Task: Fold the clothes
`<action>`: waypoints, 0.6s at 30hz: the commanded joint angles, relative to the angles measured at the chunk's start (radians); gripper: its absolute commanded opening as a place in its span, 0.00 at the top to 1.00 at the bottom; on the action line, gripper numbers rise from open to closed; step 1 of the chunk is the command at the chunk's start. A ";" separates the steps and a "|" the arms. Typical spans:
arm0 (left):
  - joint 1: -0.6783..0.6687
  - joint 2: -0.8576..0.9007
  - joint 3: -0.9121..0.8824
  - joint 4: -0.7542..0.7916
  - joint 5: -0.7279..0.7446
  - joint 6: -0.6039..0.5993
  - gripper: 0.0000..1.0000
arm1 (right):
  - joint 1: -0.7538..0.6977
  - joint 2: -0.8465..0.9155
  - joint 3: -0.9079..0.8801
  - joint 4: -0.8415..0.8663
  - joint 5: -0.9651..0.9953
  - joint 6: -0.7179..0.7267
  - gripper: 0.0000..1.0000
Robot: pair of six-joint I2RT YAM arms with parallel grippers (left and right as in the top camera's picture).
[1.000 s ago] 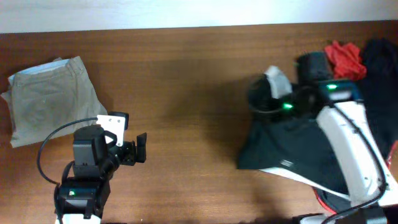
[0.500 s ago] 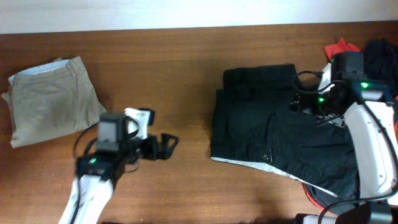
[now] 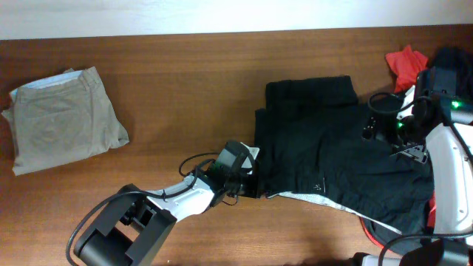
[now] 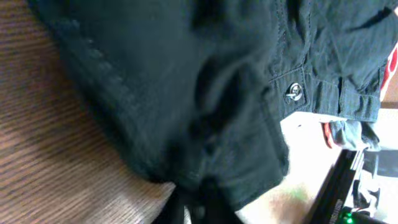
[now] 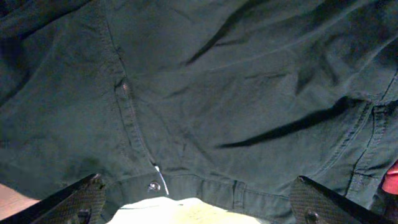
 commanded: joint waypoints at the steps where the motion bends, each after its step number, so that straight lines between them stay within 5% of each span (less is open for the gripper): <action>1: 0.010 0.008 -0.002 -0.009 -0.007 -0.003 0.99 | -0.004 -0.012 0.007 -0.005 0.017 0.004 0.01; 3: 0.138 -0.072 0.000 -0.116 -0.011 0.077 1.00 | -0.004 -0.012 0.007 -0.013 0.054 0.004 0.01; 6: 0.578 -0.308 0.142 -0.304 -0.144 0.287 0.99 | -0.004 -0.012 0.007 -0.016 0.061 0.004 0.01; 8: 0.797 -0.332 0.293 -0.316 -0.145 0.293 0.92 | -0.003 -0.012 0.007 -0.016 0.061 0.004 0.01; 9: 0.835 -0.330 0.312 -0.327 -0.105 0.294 0.01 | -0.003 -0.012 0.007 -0.016 0.061 0.004 0.01; 14: 0.789 -0.330 0.295 -0.841 -0.084 0.293 0.01 | -0.003 -0.012 0.007 -0.022 0.061 0.004 0.01; 18: 0.731 -0.330 0.287 -1.020 -0.086 0.294 0.01 | 0.026 -0.011 -0.007 -0.030 -0.222 -0.154 0.01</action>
